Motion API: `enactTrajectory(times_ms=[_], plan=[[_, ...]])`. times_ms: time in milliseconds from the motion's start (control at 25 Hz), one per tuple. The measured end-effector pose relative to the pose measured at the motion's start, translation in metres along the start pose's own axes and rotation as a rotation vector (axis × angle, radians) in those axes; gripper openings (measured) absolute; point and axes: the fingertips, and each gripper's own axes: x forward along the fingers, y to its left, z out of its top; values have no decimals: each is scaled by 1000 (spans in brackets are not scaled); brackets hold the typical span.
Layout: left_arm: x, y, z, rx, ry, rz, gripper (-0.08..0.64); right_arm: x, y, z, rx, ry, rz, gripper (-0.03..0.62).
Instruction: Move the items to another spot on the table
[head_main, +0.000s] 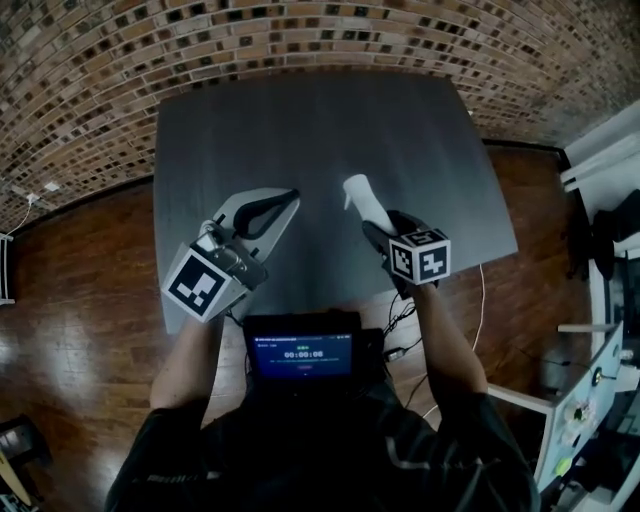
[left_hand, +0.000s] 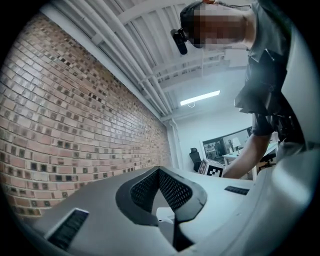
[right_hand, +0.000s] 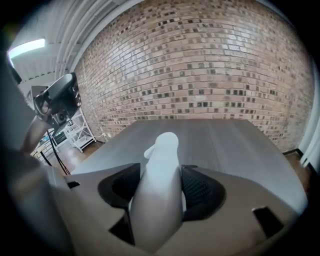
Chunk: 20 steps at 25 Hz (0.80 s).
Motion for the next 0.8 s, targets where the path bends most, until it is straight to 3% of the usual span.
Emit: enactTrajectory(times_ms=[440, 640, 800], plan=[[48, -30, 9, -18, -52, -81, -3, -69, -46, 15, 18, -115, -77, 264], [99, -75, -1, -11, -19, -158, -3, -114, -95, 5, 40, -164, -115, 264], [147, -114, -5, -52, -1, -193, -3, -152, -145, -8, 67, -199, -138, 264]])
